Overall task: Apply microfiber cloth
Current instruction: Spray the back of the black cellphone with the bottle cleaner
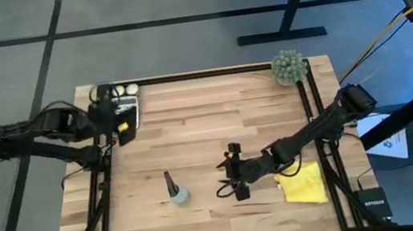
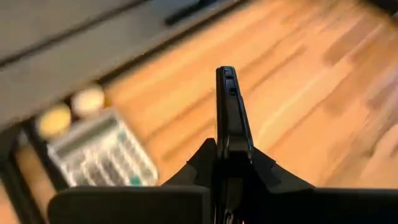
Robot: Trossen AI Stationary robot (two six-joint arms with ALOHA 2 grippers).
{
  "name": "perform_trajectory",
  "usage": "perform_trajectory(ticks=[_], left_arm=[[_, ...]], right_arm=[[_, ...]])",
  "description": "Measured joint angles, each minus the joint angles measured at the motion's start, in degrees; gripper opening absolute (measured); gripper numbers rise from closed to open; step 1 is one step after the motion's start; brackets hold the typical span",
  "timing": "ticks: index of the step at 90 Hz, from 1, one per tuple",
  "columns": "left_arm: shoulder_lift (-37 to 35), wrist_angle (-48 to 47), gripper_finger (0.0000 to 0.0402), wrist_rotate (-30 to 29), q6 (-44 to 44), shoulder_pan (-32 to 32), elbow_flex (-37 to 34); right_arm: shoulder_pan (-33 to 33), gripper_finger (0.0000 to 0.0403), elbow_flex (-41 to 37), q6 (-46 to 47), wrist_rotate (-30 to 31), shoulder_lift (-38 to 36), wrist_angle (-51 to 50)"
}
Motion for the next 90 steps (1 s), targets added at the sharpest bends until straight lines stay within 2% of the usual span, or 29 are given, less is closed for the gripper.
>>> perform_trajectory(ticks=[7, 18, 40, 55, 74, 90], left_arm=[[1.34, 0.91, 0.0014, -0.06, -3.46, -4.8, -1.74], [4.67, 0.46, 0.0014, -0.1, -7.65, -12.17, -5.47], [10.38, 1.08, 0.0014, 0.59, -21.84, -26.58, -13.06], [13.2, 12.65, 0.0015, -0.37, -29.2, -35.4, -17.42], [19.99, 29.54, 0.0015, -2.69, -29.98, -38.79, -21.1], [25.74, 34.76, 0.0015, -1.68, -28.57, -37.47, -21.31]], right_arm=[[-0.67, 0.0244, -0.01, -0.27, -0.37, 1.88, 1.59], [-1.97, 0.0262, -0.04, 0.11, -4.32, 3.6, 2.81], [-3.93, 0.0265, -0.01, 1.21, -6.6, 3.96, 5.28], [-4.85, 0.0265, -0.02, -2.8, -8.11, 3.96, 9.15], [-5.86, 0.0265, 0.03, -9.34, -15.01, 4.65, 14.48], [-7.06, 0.0264, 0.02, -15.78, -15.46, 7.41, 17.48]])
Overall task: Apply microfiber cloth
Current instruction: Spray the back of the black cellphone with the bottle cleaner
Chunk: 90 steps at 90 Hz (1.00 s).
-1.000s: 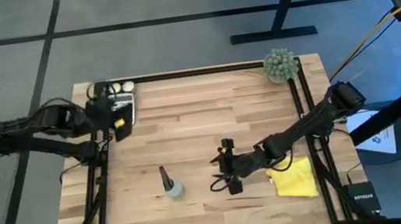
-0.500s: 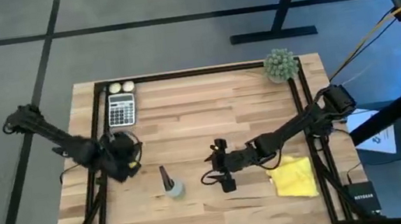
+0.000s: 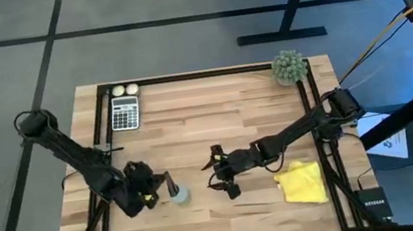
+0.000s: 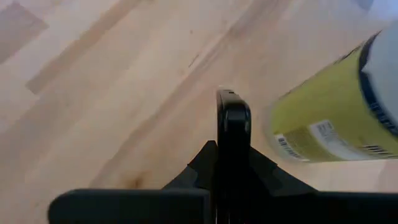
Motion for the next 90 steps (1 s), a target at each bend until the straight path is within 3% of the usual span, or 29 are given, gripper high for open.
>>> perform_trajectory(ticks=[14, 24, 54, 90], left_arm=[[1.65, 0.31, 0.0015, -0.03, -2.97, 0.93, 0.0], [1.67, 0.64, 0.0015, -0.3, -4.48, 0.88, 0.0], [1.67, 1.9, 0.0015, -0.87, -2.78, 1.19, 0.0], [1.67, 5.94, 0.0015, 1.29, 6.43, 1.43, 0.0]], right_arm=[[-2.74, 0.0264, -0.02, -2.32, -1.15, 3.78, 9.78], [-5.18, 0.0264, 0.06, -4.18, -5.88, 6.0, 15.23], [-5.2, 0.0264, 0.02, 5.36, -14.48, 5.33, 5.57], [-0.07, 0.0264, 0.02, 11.52, -9.36, 5.33, 0.29]])
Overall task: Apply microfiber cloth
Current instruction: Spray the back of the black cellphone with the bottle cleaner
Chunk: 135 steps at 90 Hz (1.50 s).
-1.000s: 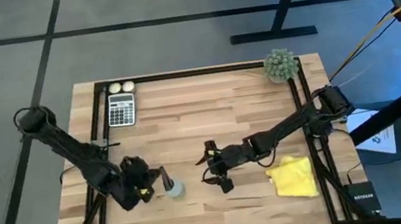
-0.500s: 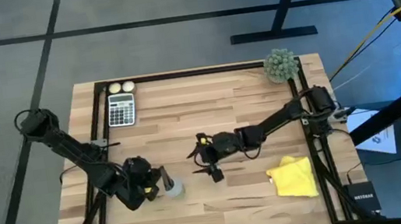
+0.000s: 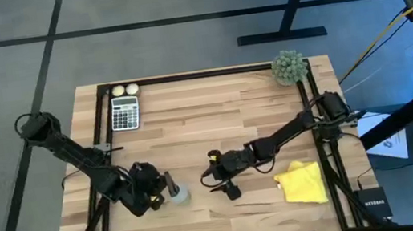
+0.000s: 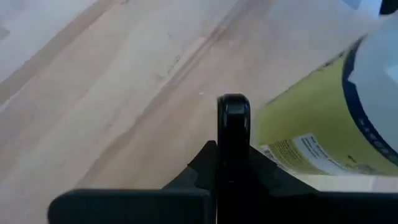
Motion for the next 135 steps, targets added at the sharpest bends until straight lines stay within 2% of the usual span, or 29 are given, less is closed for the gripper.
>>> perform_trajectory(ticks=[11, 28, 52, 66, 79, 99, 116, 135], left_arm=[[0.0, 3.59, 0.0015, -0.73, 1.96, -0.02, -0.09], [1.95, 14.5, 0.0015, -2.01, 6.53, 0.97, -1.26], [6.27, 21.47, 0.0015, -1.14, 11.68, 5.56, -1.24], [3.34, 13.11, 0.0015, -1.52, 14.05, 5.84, 0.84], [-2.7, 3.22, 0.0015, -4.75, 13.73, 5.18, 3.06], [-9.85, -2.84, 0.0015, -6.81, 15.18, 5.01, 3.23], [-12.12, -4.15, 0.0015, -8.85, 17.82, 5.01, 3.26], [-12.13, -4.58, 0.0015, -9.22, 19.38, 5.53, 3.26]], right_arm=[[1.23, 0.0264, 0.0, 0.06, 3.78, 0.02, 2.29], [0.96, 0.0264, 0.0, 1.55, 4.08, 0.02, 7.93], [1.05, 0.0264, 0.0, 1.66, 4.92, 0.02, 7.51], [1.03, 0.0264, 0.78, 1.67, 5.05, -1.93, 7.17], [1.03, 0.0264, 5.03, 1.38, 8.56, -2.62, 7.01], [1.16, 0.0267, 12.1, -1.04, 11.99, -2.45, 2.56], [3.62, 0.0308, 14.88, -3.45, 19.01, -2.23, -0.15], [6.47, 0.0348, 18.23, -3.4, 22.11, -0.68, -0.39]])
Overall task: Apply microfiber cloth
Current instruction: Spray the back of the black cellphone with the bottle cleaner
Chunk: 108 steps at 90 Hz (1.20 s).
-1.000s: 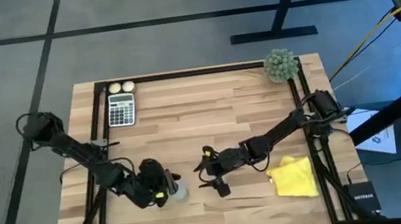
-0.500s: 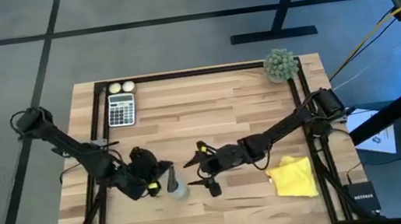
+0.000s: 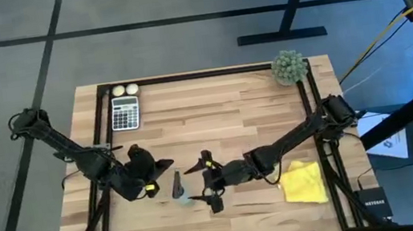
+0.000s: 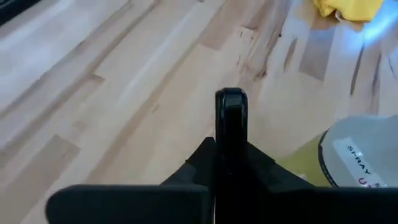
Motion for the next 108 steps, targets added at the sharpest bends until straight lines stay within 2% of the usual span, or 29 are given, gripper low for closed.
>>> perform_trajectory(ticks=[14, 32, 46, 66, 86, 108], left_arm=[[0.0, 0.36, 0.0015, -0.48, 0.23, 0.02, 0.0], [0.0, 2.15, 0.0015, -2.42, 1.75, 0.22, 0.0], [0.0, 2.73, 0.0015, -3.34, 3.81, 2.04, 0.0], [0.0, 13.37, 0.0015, -3.53, 16.63, 5.63, 0.0], [0.0, 24.84, 0.0015, 0.78, 29.52, 9.4, 0.0], [-1.78, 32.67, 0.0015, 3.82, 37.36, 10.99, 0.0]], right_arm=[[1.18, 0.035, 1.75, 0.04, 5.88, 1.42, 0.33], [0.99, 0.0347, 6.85, 1.18, 6.89, 6.92, -0.53], [1.09, 0.0347, 10.38, 1.18, 7.79, 7.78, -4.28], [1.07, 0.0347, 11.06, 1.18, 7.55, 7.83, -5.31], [1.05, 0.0345, 11.06, 1.18, 6.29, 7.83, -5.23], [0.88, 0.0301, 11.06, 1.17, 3.61, 7.83, -5.16]])
